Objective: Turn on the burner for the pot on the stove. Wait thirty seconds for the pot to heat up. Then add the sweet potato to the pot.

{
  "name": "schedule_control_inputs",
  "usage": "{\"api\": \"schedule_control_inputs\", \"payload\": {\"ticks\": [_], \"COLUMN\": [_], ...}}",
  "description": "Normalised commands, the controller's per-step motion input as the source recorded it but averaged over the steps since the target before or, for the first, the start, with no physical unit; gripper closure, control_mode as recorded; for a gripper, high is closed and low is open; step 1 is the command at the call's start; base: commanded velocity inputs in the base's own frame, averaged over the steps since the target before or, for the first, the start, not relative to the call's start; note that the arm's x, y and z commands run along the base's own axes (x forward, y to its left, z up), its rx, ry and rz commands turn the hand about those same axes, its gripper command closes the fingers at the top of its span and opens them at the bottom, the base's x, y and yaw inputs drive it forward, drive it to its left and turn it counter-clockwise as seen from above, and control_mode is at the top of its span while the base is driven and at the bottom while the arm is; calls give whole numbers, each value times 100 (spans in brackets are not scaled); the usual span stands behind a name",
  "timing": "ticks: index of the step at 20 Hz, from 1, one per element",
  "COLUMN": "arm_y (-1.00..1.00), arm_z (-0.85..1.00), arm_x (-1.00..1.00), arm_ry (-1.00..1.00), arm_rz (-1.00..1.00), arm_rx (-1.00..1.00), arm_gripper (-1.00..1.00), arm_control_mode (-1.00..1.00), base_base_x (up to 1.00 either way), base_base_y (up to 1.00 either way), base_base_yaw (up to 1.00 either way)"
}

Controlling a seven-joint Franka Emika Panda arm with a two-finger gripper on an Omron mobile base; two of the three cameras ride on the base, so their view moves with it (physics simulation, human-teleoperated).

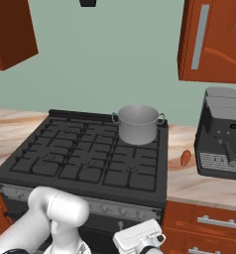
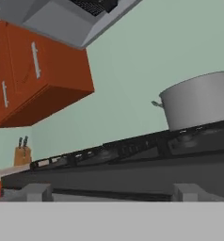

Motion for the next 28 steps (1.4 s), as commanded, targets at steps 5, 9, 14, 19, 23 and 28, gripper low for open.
{"api": "schedule_control_inputs", "payload": {"ticks": [5,9,14,19,23,28], "arm_y": [0,3,25,28,26,28], "arm_z": [-31,-26,-12,-4,0,0], "arm_x": [25,21,11,4,-4,1], "arm_ry": [0,0,0,0,-5,-2], "arm_rz": [-5,-8,-14,-15,-13,-10], "arm_rx": [-9,-9,-12,-13,-12,-12], "arm_gripper": [-100,-100,-100,-100,-100,-100], "arm_control_mode": [-100,-100,-100,-100,-100,-100], "base_base_x": [0,0,0,0,0,0], "base_base_y": [0,0,0,0,0,0], "base_base_yaw": [0,0,0,0,0,0]}}
